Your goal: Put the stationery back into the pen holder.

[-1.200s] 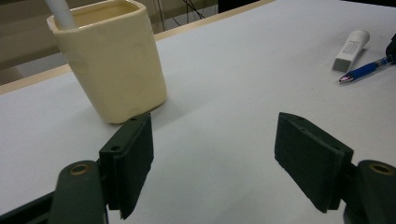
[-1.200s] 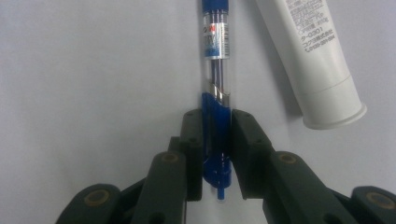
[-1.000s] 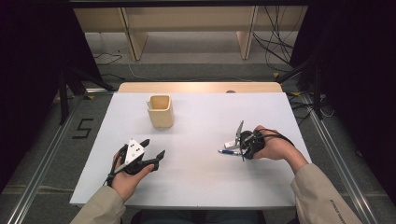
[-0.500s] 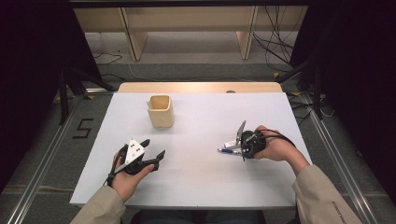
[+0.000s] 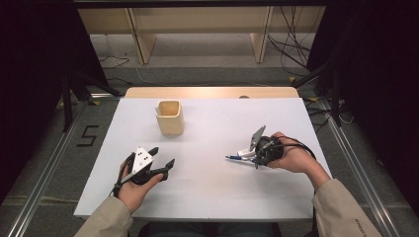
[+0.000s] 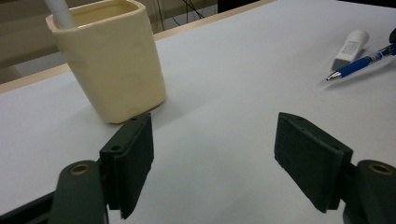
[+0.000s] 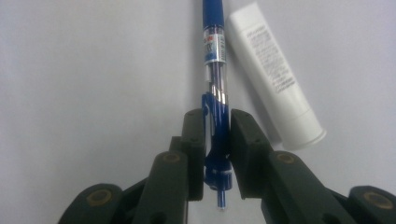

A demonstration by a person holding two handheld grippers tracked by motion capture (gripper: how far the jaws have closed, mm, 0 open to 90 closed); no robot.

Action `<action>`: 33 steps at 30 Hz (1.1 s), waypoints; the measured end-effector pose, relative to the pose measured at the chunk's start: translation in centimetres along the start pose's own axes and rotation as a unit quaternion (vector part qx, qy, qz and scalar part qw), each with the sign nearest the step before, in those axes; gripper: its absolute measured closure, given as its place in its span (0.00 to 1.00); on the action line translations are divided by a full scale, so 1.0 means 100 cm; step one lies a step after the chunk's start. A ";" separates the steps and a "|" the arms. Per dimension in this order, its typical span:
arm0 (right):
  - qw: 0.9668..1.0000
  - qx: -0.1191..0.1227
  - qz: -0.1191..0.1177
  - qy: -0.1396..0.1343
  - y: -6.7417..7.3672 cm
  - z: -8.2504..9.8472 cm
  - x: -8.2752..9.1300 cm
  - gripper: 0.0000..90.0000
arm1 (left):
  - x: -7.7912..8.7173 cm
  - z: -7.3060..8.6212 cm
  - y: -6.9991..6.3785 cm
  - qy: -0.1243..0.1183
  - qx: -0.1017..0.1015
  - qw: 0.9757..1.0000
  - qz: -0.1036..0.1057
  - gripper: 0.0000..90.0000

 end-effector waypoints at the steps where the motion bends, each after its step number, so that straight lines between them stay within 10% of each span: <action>1: 1.000 -0.003 -0.001 -0.006 0.001 -0.001 0.001 0.85 | 0.000 0.000 0.000 0.000 0.000 1.000 0.000 0.31; 14: 0.996 -0.045 0.016 -0.079 0.008 -0.005 0.001 0.85 | -0.001 0.000 -0.001 0.001 0.000 1.000 0.002 0.31; 33: 0.980 -0.097 0.027 -0.172 0.012 -0.019 0.009 0.85 | -0.003 -0.001 -0.004 -0.003 0.007 1.000 0.010 0.32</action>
Point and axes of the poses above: each handheld gripper's, and its own axes: x roughly backward along the jaws, z roughly out of its underside, y roughly to its left, the point moved 5 cm from there along -x, roughly forward along the jaws, and after that the axes turned 14 degrees about z, right-handed, at the moved point
